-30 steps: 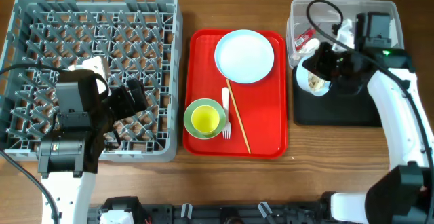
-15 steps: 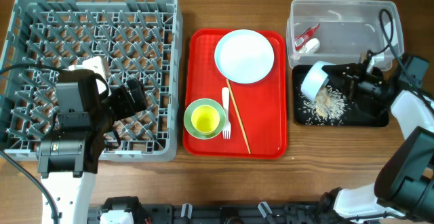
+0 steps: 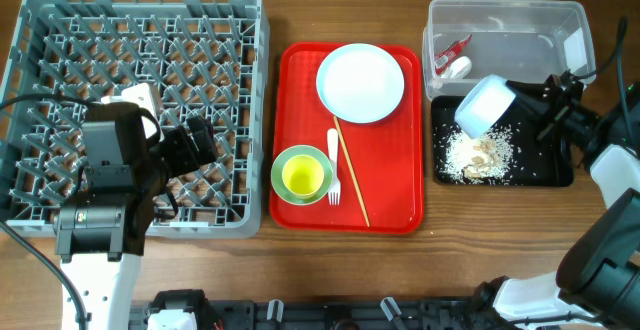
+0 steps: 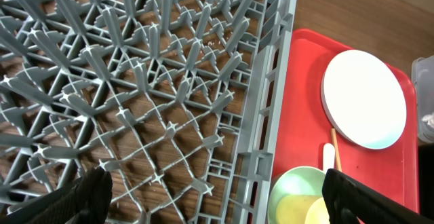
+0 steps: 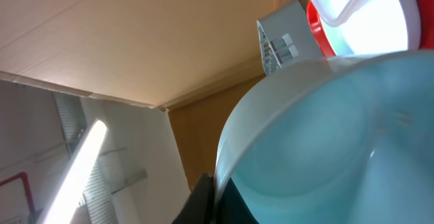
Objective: Sort waste into correct bins and load items into the dishwasher rack
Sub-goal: 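Tip the blue bowl over the black tray to dump the rice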
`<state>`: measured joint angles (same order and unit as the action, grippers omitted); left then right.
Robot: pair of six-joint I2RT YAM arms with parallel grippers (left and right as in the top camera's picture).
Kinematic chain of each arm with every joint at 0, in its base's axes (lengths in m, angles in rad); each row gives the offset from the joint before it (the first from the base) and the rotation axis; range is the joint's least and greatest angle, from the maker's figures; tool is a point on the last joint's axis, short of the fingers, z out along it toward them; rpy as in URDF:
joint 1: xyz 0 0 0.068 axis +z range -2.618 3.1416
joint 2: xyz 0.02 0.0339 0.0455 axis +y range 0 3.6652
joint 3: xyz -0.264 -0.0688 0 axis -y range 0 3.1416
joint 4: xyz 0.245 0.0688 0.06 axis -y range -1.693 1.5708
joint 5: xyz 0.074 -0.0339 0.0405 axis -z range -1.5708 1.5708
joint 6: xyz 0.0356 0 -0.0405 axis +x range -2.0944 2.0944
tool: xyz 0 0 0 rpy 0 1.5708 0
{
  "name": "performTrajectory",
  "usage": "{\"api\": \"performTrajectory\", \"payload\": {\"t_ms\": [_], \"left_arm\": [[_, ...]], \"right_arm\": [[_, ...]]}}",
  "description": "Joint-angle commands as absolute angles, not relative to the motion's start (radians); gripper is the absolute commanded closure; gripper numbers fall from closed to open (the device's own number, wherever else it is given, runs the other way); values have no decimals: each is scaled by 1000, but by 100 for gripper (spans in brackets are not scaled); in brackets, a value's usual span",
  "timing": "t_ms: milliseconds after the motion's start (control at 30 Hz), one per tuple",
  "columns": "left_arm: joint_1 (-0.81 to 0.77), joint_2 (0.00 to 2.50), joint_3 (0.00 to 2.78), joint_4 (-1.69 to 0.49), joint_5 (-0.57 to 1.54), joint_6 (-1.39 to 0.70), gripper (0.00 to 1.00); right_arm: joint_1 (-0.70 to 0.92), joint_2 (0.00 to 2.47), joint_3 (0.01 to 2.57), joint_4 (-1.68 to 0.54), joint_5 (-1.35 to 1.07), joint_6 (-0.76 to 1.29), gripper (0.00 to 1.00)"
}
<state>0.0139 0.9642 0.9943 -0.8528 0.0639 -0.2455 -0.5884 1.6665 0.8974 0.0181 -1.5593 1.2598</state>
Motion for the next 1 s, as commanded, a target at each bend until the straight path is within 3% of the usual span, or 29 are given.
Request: {"api": "performTrajectory", "payload": {"t_ms": [0, 67, 167, 267, 467, 600, 667, 733, 967], "left_arm": [[11, 963, 1009, -850, 51, -244, 0], [11, 963, 1009, -850, 51, -244, 0], [11, 963, 1009, -850, 51, -244, 0], [11, 963, 1009, -850, 51, -244, 0], [11, 963, 1009, -851, 51, -244, 0], [11, 963, 1009, -851, 51, -244, 0], [11, 963, 1009, -851, 51, -244, 0], [11, 963, 1009, -852, 51, -244, 0], [11, 963, 1009, -855, 51, -244, 0]], "right_arm": [[-593, 1670, 901, 65, -1622, 1332, 96], [-593, 1670, 901, 131, -1616, 1285, 96], [-581, 1670, 899, 168, -1547, 927, 96], [-558, 1670, 873, -111, -1377, 802, 96], [-477, 1523, 903, -392, -975, 418, 96], [-379, 1405, 921, -457, -953, 192, 96], [-346, 1389, 922, -457, -1014, 138, 96], [-299, 1373, 928, -532, -657, 324, 96], [-49, 1372, 1181, -749, -526, 157, 96]]}}
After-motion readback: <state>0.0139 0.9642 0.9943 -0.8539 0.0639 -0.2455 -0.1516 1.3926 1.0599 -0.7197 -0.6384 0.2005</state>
